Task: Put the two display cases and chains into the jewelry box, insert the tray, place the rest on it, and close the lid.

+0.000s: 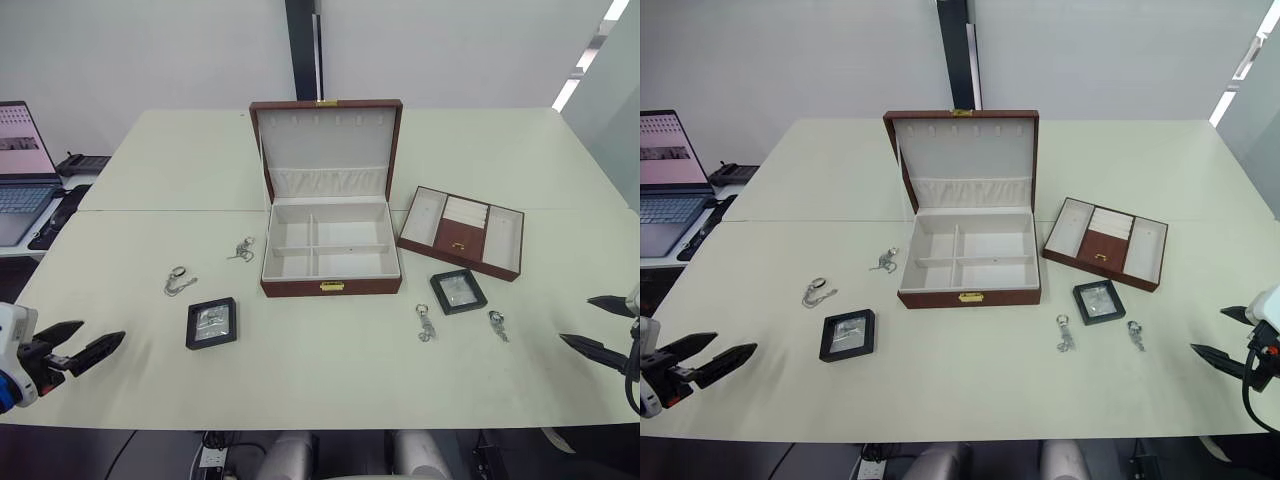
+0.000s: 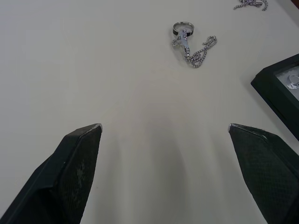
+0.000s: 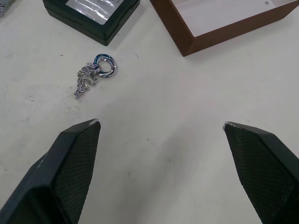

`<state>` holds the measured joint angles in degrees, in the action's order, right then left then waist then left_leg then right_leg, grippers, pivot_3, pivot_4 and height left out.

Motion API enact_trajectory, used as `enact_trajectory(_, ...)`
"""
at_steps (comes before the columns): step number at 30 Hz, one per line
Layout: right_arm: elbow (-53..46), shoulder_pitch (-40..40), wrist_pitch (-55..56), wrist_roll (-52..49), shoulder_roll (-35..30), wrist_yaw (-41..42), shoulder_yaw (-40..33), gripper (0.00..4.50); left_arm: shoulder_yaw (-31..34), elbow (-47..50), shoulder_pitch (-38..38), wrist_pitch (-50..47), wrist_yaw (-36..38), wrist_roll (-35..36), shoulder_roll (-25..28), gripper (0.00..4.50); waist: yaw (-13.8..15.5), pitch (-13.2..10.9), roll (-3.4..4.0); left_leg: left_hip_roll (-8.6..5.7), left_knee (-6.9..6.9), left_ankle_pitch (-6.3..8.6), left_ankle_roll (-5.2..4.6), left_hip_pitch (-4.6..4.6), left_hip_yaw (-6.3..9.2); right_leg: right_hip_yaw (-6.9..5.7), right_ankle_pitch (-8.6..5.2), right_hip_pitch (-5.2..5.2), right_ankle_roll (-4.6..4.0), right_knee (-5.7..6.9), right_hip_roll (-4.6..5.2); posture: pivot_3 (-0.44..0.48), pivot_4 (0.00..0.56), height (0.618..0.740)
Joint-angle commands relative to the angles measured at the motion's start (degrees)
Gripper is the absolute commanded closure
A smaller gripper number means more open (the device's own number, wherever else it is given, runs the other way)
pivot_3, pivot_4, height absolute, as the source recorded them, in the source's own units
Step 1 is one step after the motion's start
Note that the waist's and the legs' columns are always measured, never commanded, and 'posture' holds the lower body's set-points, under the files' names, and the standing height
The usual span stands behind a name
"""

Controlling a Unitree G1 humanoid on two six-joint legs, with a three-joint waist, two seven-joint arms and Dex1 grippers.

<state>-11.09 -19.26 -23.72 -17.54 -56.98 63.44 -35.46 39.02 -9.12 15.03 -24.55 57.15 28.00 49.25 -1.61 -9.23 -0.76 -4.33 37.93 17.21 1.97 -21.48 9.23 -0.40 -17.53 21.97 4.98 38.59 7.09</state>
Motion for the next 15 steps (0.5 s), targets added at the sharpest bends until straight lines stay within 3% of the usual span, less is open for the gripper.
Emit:
enact_trajectory(1, -0.57, 0.1, 0.12, -0.53, -0.8, 0.05, -2.7, 0.03, 1.14, 1.54, 0.72, 0.66, 0.72, 0.53, 0.61, 0.0, 0.01, 0.0, 0.0, 0.0, 0.0, 0.0, 0.0, 0.0, -0.01, 0.0, 0.0, 0.0, 0.0, 0.0, 0.0, 0.0, 0.15, 0.74)
enact_trajectory(10, -1.57, 1.87, -0.76, -1.6, -1.85, 0.68, -3.15, 0.03, 1.69, 2.78, 1.33, 0.18, 0.19, 0.9, -0.08, 0.0, 0.0, 0.0, 0.0, 0.0, 0.0, 0.0, 0.0, 0.0, -0.02, 0.01, 0.0, -0.01, 0.0, -0.01, 0.0, 0.0, 0.15, 0.74)
enact_trajectory(15, -5.76, 8.19, -4.46, -6.18, -2.98, 0.29, -0.7, 0.03, 3.78, 3.28, 0.46, -1.15, -3.58, 2.13, -1.63, 0.0, -0.13, 0.0, 0.01, 0.02, 0.0, 0.0, 0.0, 0.01, -0.01, 0.02, 0.0, -0.01, 0.0, 0.0, 0.0, 0.0, 0.15, 0.74)
